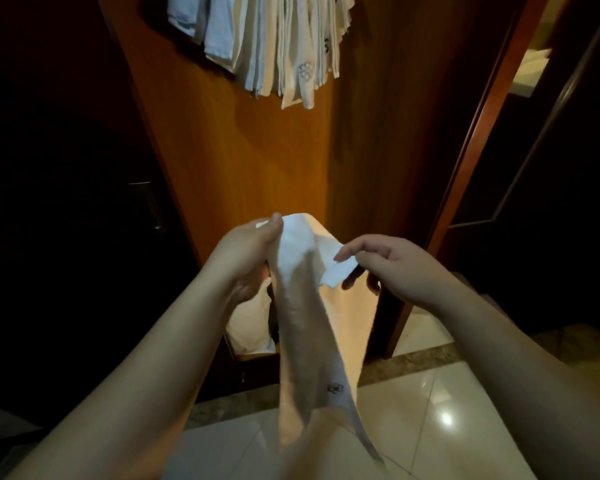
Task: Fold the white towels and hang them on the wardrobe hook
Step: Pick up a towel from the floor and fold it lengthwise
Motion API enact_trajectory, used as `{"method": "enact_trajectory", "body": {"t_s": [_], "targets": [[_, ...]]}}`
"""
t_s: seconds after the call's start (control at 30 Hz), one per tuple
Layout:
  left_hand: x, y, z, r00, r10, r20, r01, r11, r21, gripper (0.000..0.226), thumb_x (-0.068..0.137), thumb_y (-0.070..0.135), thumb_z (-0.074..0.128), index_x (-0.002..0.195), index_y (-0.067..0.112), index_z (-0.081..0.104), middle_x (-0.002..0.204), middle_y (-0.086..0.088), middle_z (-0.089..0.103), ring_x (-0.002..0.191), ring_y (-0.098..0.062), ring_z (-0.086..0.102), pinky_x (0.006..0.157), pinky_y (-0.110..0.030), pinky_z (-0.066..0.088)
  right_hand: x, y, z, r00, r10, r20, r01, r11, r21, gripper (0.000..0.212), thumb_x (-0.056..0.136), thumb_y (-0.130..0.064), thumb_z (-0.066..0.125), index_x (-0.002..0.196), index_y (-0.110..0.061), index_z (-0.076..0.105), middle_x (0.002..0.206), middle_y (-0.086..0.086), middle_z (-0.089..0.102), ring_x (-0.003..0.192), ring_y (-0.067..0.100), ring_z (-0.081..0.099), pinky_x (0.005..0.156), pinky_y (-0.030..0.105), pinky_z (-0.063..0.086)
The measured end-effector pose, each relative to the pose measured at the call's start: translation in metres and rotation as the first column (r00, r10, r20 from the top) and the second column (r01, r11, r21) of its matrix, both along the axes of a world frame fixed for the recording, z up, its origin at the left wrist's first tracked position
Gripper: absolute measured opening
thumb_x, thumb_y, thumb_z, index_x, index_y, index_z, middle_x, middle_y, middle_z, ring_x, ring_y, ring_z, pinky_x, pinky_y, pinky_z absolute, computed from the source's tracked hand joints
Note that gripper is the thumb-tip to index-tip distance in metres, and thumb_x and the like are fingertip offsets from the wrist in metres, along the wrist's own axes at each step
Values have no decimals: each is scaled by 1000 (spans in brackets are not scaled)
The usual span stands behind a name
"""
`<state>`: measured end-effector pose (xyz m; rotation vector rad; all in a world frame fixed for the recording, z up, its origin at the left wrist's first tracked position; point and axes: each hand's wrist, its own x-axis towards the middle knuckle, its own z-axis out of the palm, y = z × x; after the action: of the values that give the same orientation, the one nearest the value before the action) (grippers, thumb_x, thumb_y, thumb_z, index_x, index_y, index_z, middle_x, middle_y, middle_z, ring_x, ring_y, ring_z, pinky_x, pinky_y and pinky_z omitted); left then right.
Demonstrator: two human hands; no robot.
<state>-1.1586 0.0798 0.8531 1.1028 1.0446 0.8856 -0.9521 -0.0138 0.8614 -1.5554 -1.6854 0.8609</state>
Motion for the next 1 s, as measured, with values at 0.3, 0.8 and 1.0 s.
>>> {"method": "enact_trajectory", "body": {"t_s": [0.3,0.8,1.0], "targets": [[29,-47,10,980,-156,122,147,986,78,30,101,19,50,128,7,58,108,-16,69,93,-25,69,75,-35,52,-20,0,11,997,-49,-61,60,979,195,6,94,-26,68,94,-32,67,79,-18,72,71,-3,65,59,10,44],[24,-45,17,995,-91,34,72,928,365,10,99,16,58,94,16,67,77,1,70,69,-12,66,61,-29,47,-24,5,32,990,-143,-7,137,939,316,3,94,-37,65,91,-38,64,80,-14,69,79,-8,64,63,7,45],[13,-37,24,985,-173,-15,165,907,388,14,99,17,55,101,14,68,93,-6,71,88,-20,68,74,-32,51,-29,13,36,985,-173,-15,168,930,328,3,93,-38,65,92,-36,65,80,-12,71,80,-5,65,71,12,49]]}}
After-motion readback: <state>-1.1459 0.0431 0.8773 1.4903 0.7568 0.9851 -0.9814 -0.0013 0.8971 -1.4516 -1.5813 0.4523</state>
